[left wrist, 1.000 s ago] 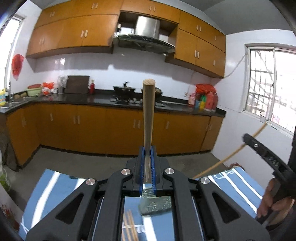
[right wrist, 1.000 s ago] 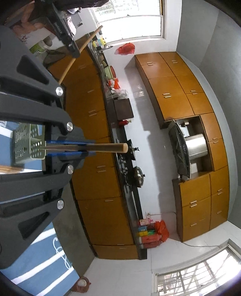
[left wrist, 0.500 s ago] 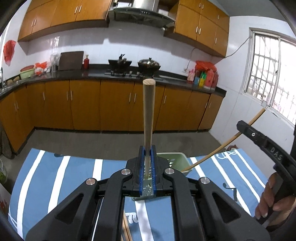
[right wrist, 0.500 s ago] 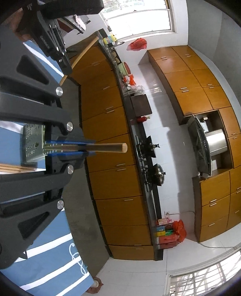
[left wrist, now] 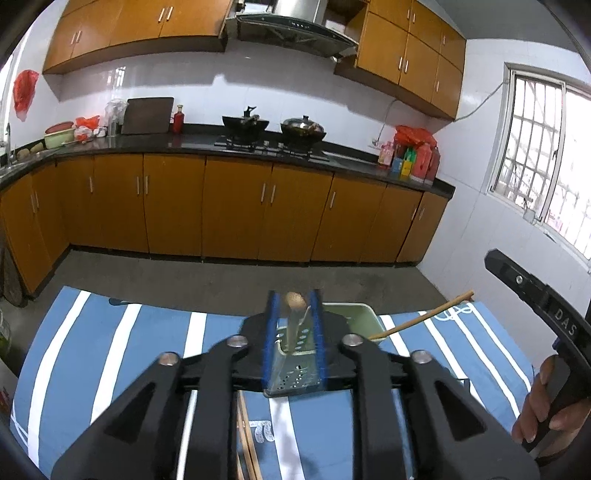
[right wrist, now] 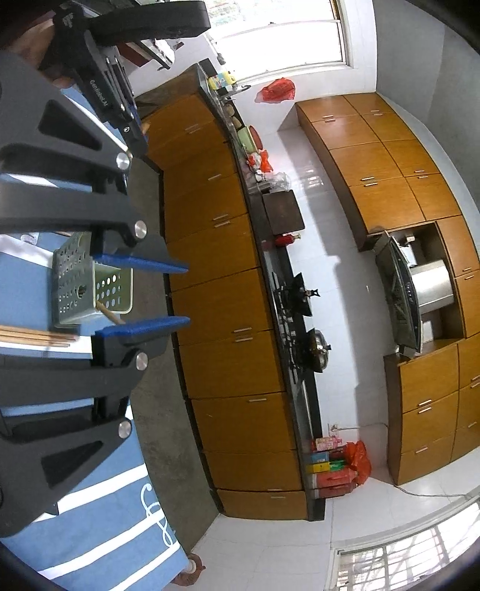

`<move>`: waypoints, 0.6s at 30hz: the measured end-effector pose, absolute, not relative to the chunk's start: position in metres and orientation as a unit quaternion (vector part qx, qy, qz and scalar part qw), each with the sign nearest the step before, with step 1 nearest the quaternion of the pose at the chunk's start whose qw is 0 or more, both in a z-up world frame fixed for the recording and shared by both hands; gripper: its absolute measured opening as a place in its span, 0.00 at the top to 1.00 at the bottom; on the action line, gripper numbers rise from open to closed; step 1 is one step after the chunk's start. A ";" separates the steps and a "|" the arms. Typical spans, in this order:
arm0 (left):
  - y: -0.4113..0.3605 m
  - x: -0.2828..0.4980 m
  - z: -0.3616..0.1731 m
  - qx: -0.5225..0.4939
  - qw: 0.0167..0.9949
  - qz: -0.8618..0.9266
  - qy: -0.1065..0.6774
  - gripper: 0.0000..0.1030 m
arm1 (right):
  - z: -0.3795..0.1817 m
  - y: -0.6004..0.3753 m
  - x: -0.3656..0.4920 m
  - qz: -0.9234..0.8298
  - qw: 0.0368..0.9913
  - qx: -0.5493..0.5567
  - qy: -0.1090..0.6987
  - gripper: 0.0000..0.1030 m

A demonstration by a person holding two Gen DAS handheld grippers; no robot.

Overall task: Organize utensils
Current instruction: 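Open the left tool to drop its chopstick into the holder while the right tool releases its own, then lower the left tool and grasp another chopstick while the right tool grasps one too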

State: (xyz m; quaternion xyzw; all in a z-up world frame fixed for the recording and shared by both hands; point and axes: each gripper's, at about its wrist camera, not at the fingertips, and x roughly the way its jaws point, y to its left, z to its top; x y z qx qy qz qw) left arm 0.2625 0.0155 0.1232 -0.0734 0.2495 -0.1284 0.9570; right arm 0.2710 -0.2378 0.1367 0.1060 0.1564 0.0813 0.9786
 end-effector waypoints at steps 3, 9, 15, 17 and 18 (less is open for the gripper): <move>0.021 0.256 0.127 -0.076 0.960 -0.125 0.239 0.78 | 0.135 -0.249 0.259 0.075 0.979 0.113 0.155 0.74; 0.045 0.237 0.115 -0.091 0.961 -0.105 0.239 0.78 | 0.094 -0.271 0.236 0.040 0.972 0.118 0.201 0.74; 0.070 0.220 0.054 -0.061 0.951 -0.051 0.299 0.78 | -0.003 -0.279 0.240 0.013 0.933 0.128 0.335 0.74; 0.075 0.217 0.030 -0.053 0.943 -0.039 0.325 0.78 | -0.037 -0.275 0.239 0.018 0.916 0.136 0.378 0.75; 0.077 0.215 0.023 -0.051 0.941 -0.036 0.332 0.78 | -0.045 -0.272 0.238 0.019 0.911 0.136 0.388 0.75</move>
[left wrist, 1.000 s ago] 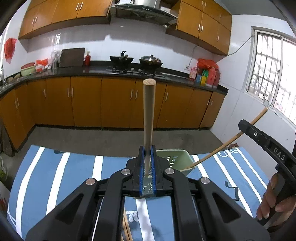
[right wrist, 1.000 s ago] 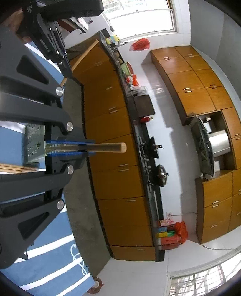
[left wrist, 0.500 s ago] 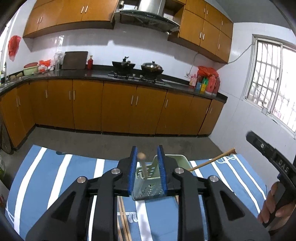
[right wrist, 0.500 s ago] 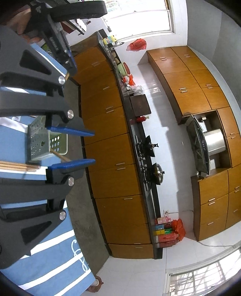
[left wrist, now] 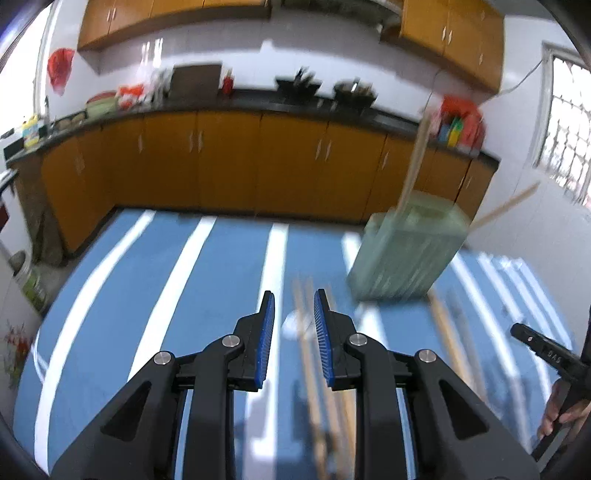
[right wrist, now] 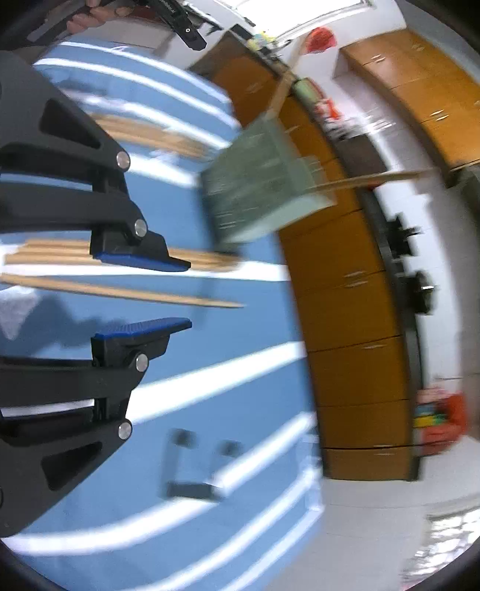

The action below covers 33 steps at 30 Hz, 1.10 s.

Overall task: Organize utensils
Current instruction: 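Lower the left tool and grasp another chopstick while the right tool grasps one too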

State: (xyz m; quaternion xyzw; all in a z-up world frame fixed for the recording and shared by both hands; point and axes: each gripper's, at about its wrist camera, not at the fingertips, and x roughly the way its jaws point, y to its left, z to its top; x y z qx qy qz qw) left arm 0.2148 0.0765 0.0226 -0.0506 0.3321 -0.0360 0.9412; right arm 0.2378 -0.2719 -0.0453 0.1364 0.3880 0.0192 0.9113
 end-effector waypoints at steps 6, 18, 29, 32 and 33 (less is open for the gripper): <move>0.080 0.197 -0.033 -0.059 0.919 -0.031 0.389 0.78 | -0.084 -0.249 0.232 0.024 0.895 0.116 0.430 0.75; 0.069 0.185 -0.056 -0.070 0.909 -0.058 0.406 0.78 | -0.092 -0.258 0.237 -0.031 0.897 0.082 0.432 0.92; 0.042 0.184 -0.069 -0.021 0.901 -0.074 0.427 0.80 | -0.092 -0.275 0.238 -0.054 0.897 0.092 0.429 0.92; 0.037 0.187 -0.074 -0.006 0.900 -0.060 0.432 0.86 | -0.093 -0.274 0.238 -0.052 0.898 0.089 0.428 0.92; 0.036 0.188 -0.075 -0.001 0.900 -0.055 0.432 0.89 | -0.093 -0.274 0.238 -0.050 0.898 0.089 0.428 0.92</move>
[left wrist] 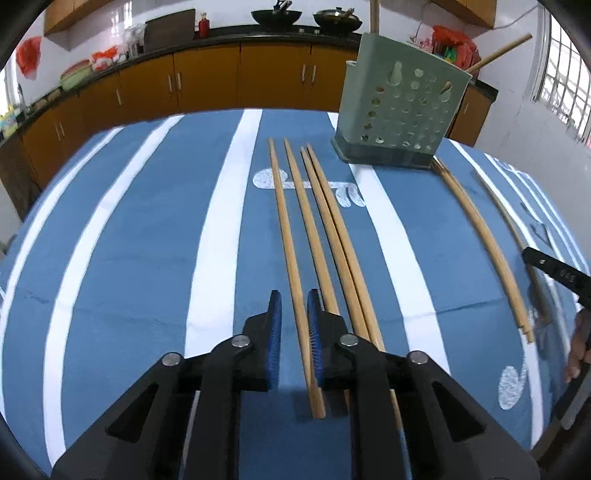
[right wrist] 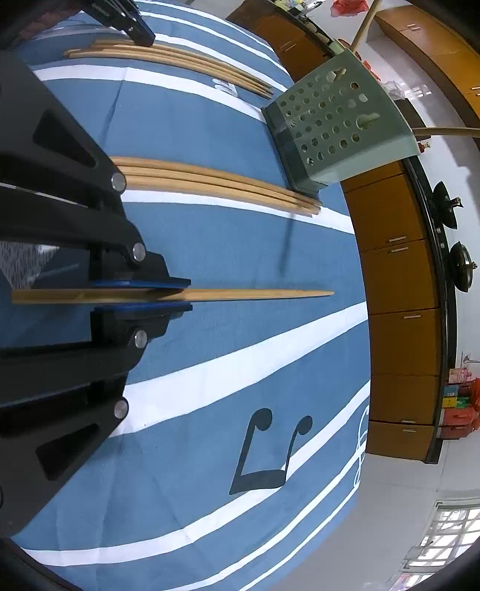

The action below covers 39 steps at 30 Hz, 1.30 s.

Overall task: Organize utensils
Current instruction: 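Lower the left tool and grasp another chopstick while the right tool grasps one too, then lift the chopstick in the left tool over the holder while the right tool carries its chopstick there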

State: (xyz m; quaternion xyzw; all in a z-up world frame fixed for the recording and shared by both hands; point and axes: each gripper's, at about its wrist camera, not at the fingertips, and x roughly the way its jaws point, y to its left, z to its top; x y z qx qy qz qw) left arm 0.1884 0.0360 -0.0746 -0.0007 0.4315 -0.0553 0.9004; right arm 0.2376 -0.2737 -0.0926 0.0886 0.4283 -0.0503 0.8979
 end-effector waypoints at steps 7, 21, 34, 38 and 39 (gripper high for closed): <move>0.045 0.207 -0.076 0.005 0.899 -0.028 0.437 0.93 | -0.093 -0.269 0.240 -0.038 0.899 0.077 0.429 0.92; 0.068 0.232 -0.076 -0.017 0.903 -0.015 0.429 0.93 | -0.094 -0.262 0.260 -0.025 0.904 0.066 0.421 0.92; 0.068 0.230 -0.075 -0.025 0.903 -0.017 0.429 0.92 | -0.093 -0.261 0.260 -0.027 0.904 0.062 0.422 0.92; 0.068 0.230 -0.075 -0.028 0.903 -0.018 0.429 0.92 | -0.093 -0.261 0.260 -0.027 0.904 0.062 0.422 0.92; 0.068 0.230 -0.075 -0.027 0.903 -0.018 0.429 0.92 | -0.093 -0.261 0.260 -0.027 0.904 0.062 0.422 0.92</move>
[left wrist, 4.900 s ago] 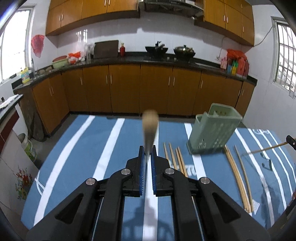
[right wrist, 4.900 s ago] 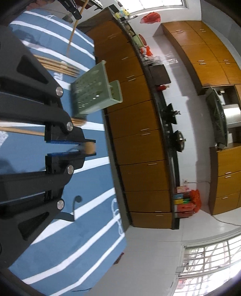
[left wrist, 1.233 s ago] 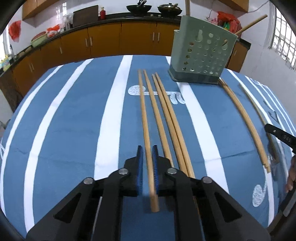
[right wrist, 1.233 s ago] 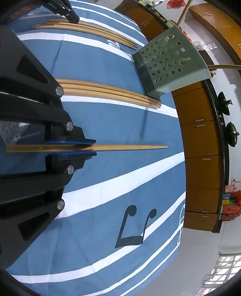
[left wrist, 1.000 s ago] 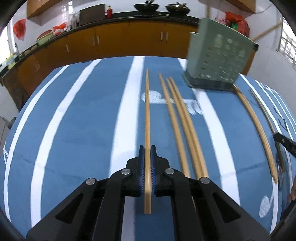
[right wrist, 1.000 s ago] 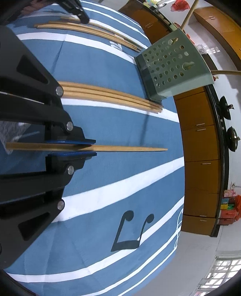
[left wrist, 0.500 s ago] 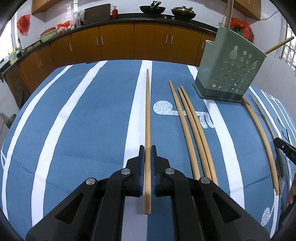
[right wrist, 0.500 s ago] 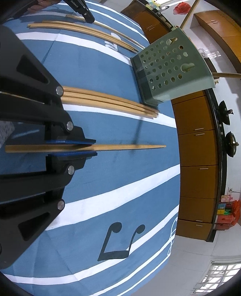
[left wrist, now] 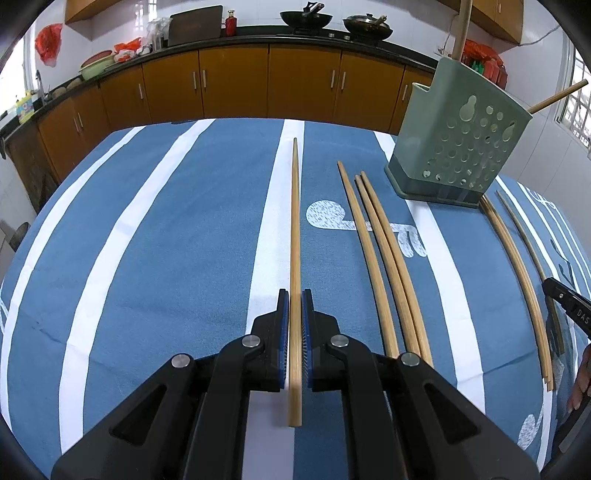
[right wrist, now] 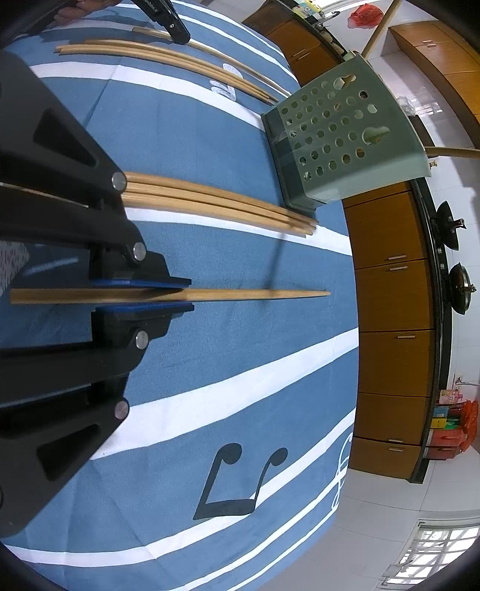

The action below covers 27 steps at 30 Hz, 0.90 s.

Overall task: Organize utensils
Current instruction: 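Lift the chopstick in the left tool over the holder while the right tool carries its chopstick there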

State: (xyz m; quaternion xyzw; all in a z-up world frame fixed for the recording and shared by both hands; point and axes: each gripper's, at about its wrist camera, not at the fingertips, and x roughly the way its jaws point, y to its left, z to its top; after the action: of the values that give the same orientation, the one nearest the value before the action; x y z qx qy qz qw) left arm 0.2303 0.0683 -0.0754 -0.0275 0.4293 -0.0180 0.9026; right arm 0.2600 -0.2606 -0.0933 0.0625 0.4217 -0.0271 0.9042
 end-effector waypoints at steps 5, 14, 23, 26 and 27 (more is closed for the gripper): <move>0.069 0.230 -0.075 -0.030 0.902 -0.019 0.429 0.92 | -0.093 -0.260 0.260 -0.027 0.904 0.062 0.422 0.92; 0.069 0.231 -0.075 -0.033 0.902 -0.020 0.429 0.92 | -0.093 -0.260 0.257 -0.028 0.904 0.060 0.422 0.92; 0.067 0.230 -0.076 -0.024 0.902 -0.015 0.430 0.92 | -0.093 -0.260 0.256 -0.028 0.904 0.060 0.422 0.92; 0.066 0.230 -0.075 -0.021 0.902 -0.014 0.430 0.92 | -0.093 -0.260 0.256 -0.028 0.904 0.060 0.422 0.92; 0.066 0.230 -0.075 -0.021 0.902 -0.014 0.430 0.92 | -0.093 -0.260 0.255 -0.028 0.904 0.061 0.422 0.92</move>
State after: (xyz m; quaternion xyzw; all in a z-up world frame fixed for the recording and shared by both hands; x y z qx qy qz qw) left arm 0.2302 0.0661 -0.0754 -0.0208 0.4301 -0.0142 0.9024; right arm 0.2550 -0.2604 -0.0930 0.0605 0.4223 -0.0278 0.9040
